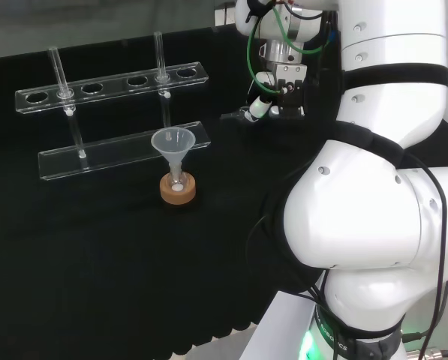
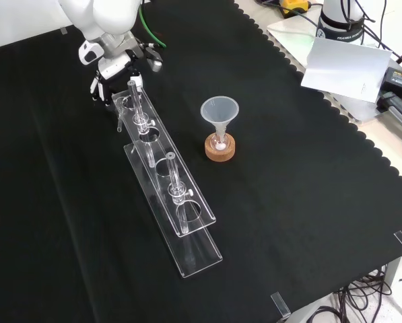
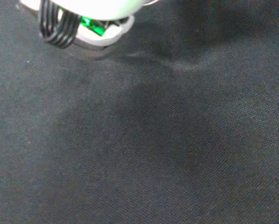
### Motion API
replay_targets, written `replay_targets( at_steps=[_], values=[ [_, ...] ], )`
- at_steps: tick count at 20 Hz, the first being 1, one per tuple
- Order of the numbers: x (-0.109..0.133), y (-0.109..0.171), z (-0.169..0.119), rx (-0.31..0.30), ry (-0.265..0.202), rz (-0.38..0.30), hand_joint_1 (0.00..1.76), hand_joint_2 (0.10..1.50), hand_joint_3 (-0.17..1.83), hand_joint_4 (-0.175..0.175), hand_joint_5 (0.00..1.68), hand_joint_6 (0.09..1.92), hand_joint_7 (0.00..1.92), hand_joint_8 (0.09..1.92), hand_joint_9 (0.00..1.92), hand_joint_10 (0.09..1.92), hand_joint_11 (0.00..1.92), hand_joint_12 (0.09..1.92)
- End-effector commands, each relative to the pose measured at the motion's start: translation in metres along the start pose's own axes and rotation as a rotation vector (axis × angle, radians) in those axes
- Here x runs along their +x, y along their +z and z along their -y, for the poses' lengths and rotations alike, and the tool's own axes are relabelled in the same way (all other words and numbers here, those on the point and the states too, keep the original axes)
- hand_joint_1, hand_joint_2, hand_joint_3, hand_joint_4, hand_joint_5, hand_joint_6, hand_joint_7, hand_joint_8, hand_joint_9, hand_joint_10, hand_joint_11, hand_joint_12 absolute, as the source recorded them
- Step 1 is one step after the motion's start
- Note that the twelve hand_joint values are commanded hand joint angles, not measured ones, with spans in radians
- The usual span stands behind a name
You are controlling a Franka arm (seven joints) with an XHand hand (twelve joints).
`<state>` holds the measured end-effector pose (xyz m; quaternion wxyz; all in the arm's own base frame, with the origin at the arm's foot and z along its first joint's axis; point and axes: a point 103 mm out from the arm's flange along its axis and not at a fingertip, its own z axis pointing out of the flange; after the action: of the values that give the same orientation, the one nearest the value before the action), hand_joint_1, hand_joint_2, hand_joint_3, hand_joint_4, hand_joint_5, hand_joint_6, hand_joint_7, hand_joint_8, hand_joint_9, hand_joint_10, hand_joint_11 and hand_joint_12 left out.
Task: Put the weighing funnel back on the table.
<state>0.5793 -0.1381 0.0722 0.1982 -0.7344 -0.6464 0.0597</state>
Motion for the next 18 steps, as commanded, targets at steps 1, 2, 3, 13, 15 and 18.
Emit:
replay_targets(
  at_steps=[1, 2, 3, 13, 15, 18],
  values=[
    [-0.0026, 0.0004, -0.0015, 0.000, 0.006, 0.016, 1.13, 0.70, 0.52, 0.175, 1.36, 0.46, 0.49, 0.71, 1.02, 0.22, 0.94, 0.92],
    [-0.0031, 0.0006, -0.0017, -0.001, 0.007, 0.020, 1.13, 0.70, 0.52, 0.175, 1.36, 0.46, 0.49, 0.71, 1.02, 0.22, 0.93, 0.92],
    [-0.0025, 0.0009, -0.0021, 0.000, 0.007, 0.026, 1.13, 0.70, 0.52, 0.175, 1.36, 0.46, 0.49, 0.71, 1.01, 0.22, 0.93, 0.92],
    [-0.0055, 0.0032, -0.0046, 0.006, 0.008, 0.055, 1.13, 0.70, 0.52, 0.175, 1.36, 0.46, 0.48, 0.72, 1.01, 0.22, 0.93, 0.93],
    [-0.0089, 0.0027, -0.0046, 0.007, 0.008, 0.050, 1.13, 0.70, 0.52, 0.175, 1.36, 0.46, 0.48, 0.72, 1.01, 0.22, 0.93, 0.93],
    [-0.0111, 0.0024, -0.0047, 0.006, 0.009, 0.055, 1.13, 0.70, 0.52, 0.175, 1.36, 0.46, 0.48, 0.72, 1.01, 0.22, 0.92, 0.93]
  ],
)
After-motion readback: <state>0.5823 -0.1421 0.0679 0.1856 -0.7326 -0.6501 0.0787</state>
